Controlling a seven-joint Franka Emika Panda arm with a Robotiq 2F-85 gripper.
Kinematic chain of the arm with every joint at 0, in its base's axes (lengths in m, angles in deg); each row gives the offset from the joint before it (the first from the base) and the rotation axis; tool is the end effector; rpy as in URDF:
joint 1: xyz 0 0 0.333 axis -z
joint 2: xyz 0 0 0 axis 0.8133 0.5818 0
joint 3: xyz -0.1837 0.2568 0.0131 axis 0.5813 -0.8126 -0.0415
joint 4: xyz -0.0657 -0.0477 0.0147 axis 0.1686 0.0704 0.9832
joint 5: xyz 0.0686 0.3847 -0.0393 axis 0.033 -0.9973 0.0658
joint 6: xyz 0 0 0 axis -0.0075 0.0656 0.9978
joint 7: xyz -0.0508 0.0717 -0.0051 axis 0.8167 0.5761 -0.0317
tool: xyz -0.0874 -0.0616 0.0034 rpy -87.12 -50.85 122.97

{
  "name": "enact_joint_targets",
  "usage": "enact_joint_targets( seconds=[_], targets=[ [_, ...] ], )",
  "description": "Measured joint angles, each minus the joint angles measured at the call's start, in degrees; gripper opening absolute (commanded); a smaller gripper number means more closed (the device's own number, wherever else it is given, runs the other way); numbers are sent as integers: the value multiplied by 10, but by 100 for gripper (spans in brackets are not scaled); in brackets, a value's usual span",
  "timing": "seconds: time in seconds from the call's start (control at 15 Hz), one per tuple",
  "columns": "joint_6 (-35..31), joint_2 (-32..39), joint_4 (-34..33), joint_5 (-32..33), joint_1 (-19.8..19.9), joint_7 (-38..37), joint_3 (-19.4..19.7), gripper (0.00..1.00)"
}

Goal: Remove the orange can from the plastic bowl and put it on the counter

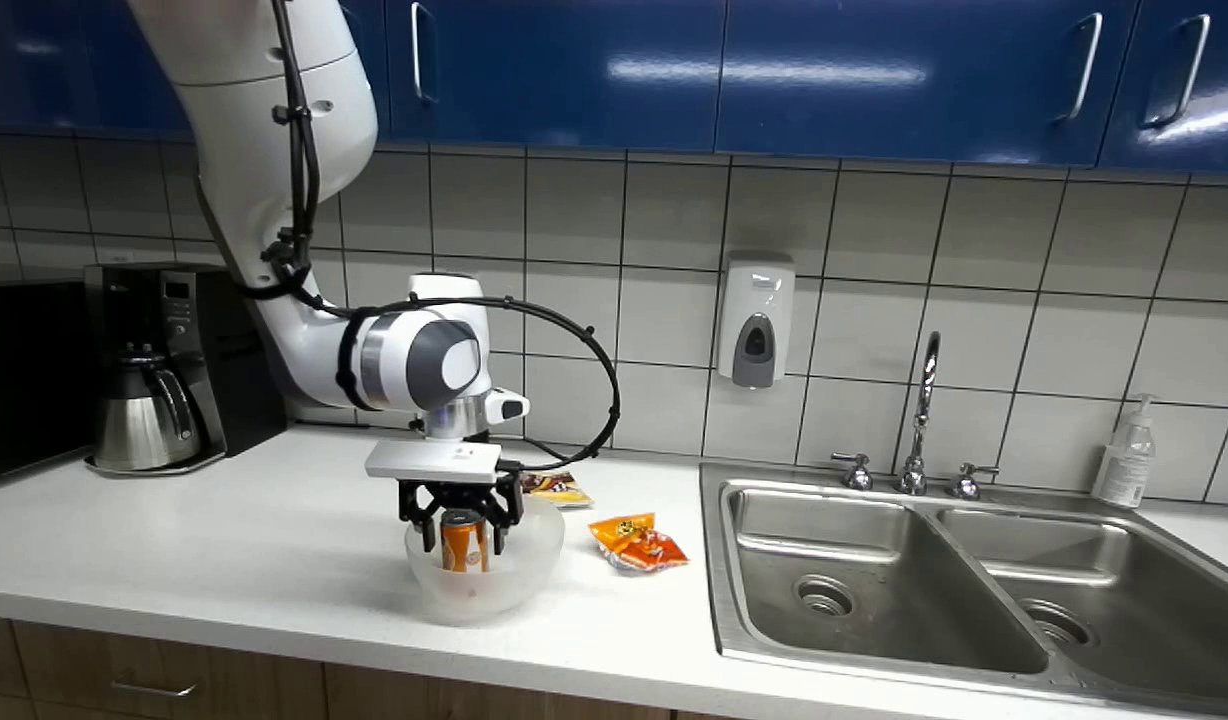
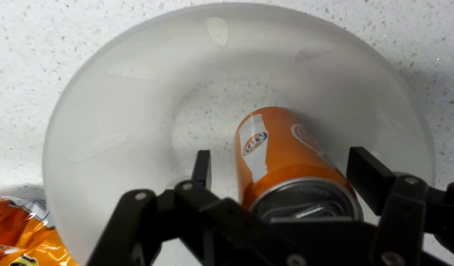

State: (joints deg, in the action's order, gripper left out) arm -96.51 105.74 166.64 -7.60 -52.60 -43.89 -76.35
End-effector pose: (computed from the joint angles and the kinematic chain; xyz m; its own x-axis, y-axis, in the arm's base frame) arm 0.5282 -0.0475 0.2114 0.9906 0.1319 0.0372 0.1301 -0.9904 0.0477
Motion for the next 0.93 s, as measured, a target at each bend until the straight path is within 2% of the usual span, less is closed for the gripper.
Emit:
enact_joint_targets(
  seconds=[0.2,0.93],
  targets=[
    [0,3,-2,0,0,0,0,40],
    [0,3,-6,-1,2,0,0,39]
  ],
)
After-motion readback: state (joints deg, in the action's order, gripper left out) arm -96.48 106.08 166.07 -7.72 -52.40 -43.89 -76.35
